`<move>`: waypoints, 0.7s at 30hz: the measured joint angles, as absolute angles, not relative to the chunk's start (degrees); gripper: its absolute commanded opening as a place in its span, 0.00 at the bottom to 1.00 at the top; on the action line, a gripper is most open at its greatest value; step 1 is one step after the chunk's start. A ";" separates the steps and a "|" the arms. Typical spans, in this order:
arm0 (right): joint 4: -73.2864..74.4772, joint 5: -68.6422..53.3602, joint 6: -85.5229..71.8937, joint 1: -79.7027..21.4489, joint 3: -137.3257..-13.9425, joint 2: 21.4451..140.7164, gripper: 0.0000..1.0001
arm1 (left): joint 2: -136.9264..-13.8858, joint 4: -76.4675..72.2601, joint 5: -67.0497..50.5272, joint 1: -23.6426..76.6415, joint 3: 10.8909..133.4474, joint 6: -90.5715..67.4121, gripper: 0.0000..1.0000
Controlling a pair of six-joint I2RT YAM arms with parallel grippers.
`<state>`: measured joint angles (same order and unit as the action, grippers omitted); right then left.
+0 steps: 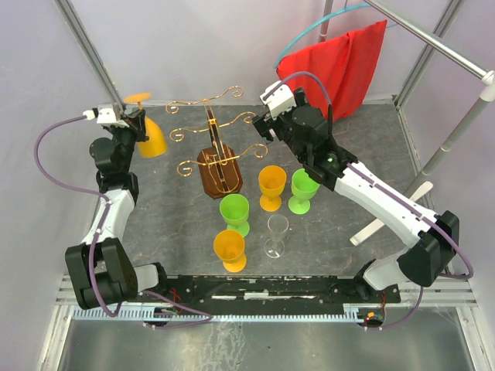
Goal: Place the wine glass upside down on the wine glass rack
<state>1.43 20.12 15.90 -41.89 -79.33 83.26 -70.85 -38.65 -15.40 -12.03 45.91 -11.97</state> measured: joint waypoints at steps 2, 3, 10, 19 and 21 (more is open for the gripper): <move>1.50 19.99 15.90 -41.74 -79.18 83.26 1.00 | -71.81 -40.75 -18.22 -12.03 45.36 -12.01 0.03; 1.45 19.94 15.88 -41.58 -79.13 83.26 1.00 | -72.58 -42.06 -19.90 -12.03 45.10 -12.16 0.03; 1.32 19.49 15.68 -41.45 -78.87 83.22 1.00 | -77.30 -47.75 -29.04 -12.03 44.05 -15.22 0.03; 0.84 18.68 15.68 -41.39 -77.47 83.20 1.00 | -80.09 -60.69 -32.77 -12.03 35.92 -17.12 0.03; 0.75 18.17 15.68 -41.34 -77.30 83.20 1.00 | -81.65 -64.07 -33.15 -12.03 34.61 -17.82 0.03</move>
<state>0.75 18.17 15.68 -41.34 -77.30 83.20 -81.65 -64.07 -33.15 -12.03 34.61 -17.82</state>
